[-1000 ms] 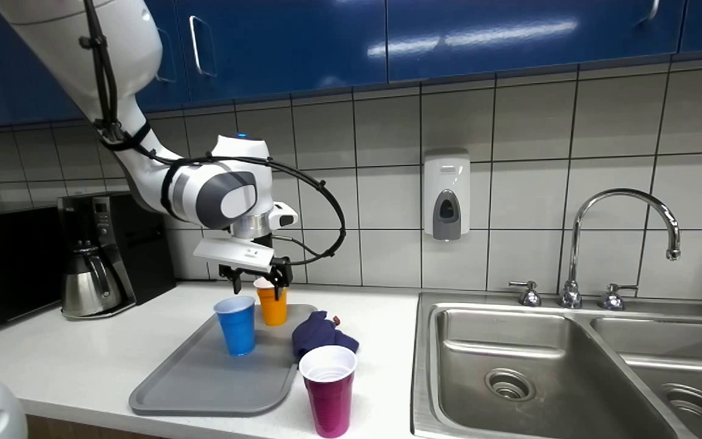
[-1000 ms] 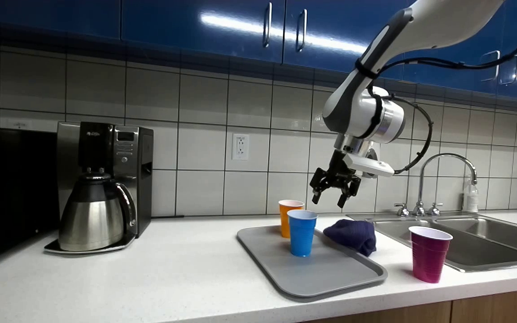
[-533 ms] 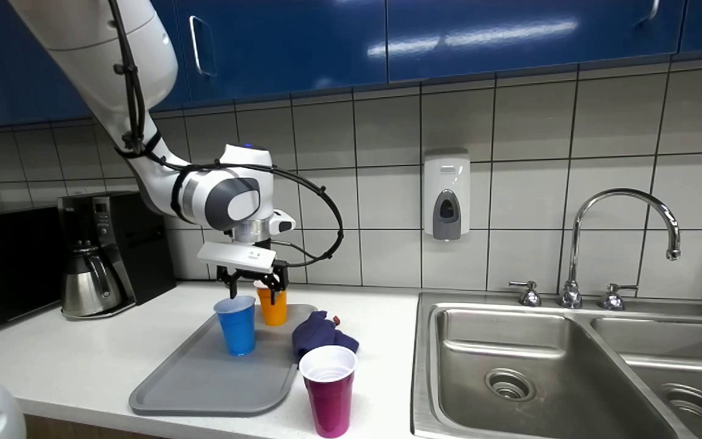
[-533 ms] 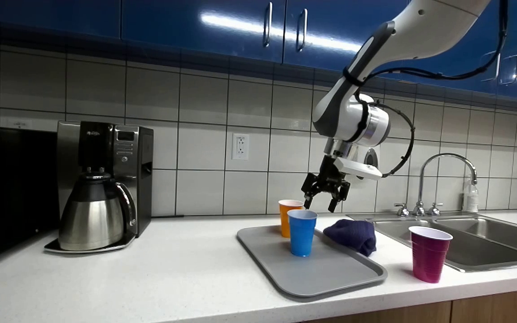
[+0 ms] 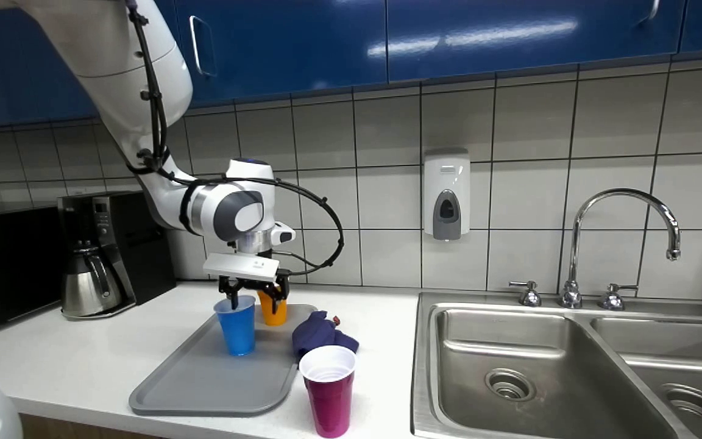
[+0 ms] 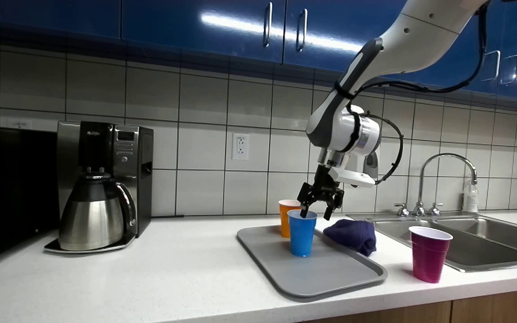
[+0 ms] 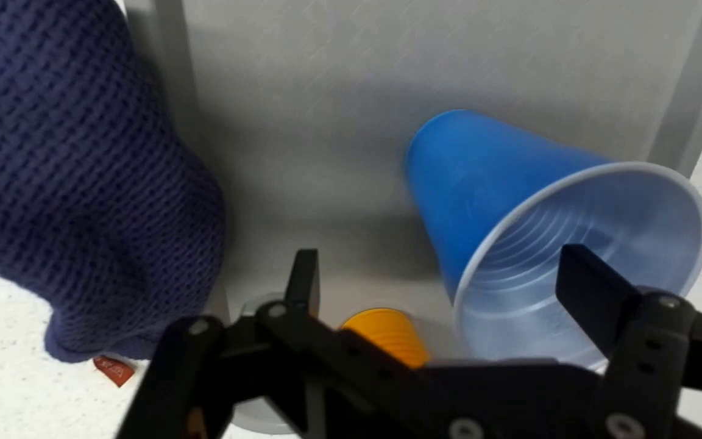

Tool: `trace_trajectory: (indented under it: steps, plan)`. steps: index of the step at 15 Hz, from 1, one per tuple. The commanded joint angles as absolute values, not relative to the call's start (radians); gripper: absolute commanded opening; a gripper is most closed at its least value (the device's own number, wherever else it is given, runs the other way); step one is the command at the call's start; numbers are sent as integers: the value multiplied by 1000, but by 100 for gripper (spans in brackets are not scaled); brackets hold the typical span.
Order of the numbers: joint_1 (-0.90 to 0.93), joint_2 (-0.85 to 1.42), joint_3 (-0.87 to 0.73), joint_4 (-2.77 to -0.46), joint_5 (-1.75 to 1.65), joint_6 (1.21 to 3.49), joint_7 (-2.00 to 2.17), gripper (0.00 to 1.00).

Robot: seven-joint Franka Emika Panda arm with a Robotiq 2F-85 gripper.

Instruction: Remove the purple, blue and orange cups from the grey tray and put them on the countertop

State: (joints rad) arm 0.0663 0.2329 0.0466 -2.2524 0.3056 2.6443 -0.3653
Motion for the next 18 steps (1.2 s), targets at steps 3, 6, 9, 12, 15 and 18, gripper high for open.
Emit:
trace_trajectory:
  steps: [3, 6, 9, 12, 15, 18]
  plan:
    - [16, 267, 89, -2203, 273, 2605, -372, 58]
    - [7, 271, 99, -2203, 273, 2607, -375, 35]
    - [1, 268, 103, -2203, 276, 2603, -376, 13]
    - [-1, 261, 103, -2203, 269, 2602, -373, 0]
    - [1, 252, 99, -2207, 247, 2606, -369, 1]
    - [4, 243, 95, -2218, 213, 2612, -365, 1]
